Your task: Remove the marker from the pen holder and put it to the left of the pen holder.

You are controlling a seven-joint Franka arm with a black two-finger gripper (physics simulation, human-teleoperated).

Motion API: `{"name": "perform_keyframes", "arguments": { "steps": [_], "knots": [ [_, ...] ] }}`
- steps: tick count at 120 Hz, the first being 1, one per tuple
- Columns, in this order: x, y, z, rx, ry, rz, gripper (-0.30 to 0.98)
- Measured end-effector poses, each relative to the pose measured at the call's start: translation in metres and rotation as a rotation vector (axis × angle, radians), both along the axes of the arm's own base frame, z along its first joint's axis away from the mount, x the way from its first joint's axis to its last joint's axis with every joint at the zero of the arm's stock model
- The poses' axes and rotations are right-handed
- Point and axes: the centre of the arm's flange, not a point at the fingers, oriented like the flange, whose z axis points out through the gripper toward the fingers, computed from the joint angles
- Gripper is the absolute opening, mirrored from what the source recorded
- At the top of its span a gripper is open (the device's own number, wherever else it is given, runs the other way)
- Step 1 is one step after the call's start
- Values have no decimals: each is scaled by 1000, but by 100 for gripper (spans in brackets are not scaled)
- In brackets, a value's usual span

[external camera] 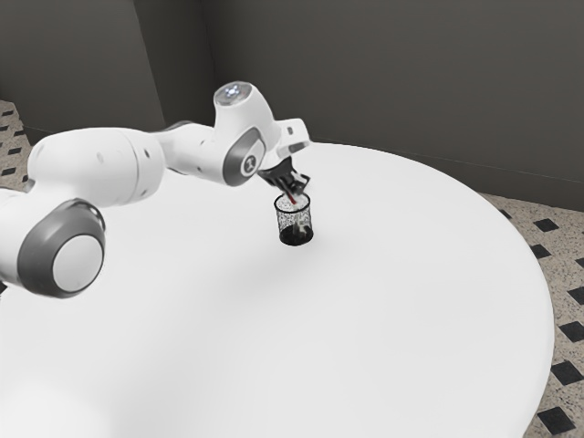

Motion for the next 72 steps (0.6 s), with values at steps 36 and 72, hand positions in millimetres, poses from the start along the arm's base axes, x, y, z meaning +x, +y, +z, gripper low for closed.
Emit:
{"name": "perform_keyframes", "arguments": {
  "steps": [36,72],
  "knots": [
    [-42,14,71,6,-26,39,-10],
    [-74,42,162,37,-122,78,-10]
  ]
}}
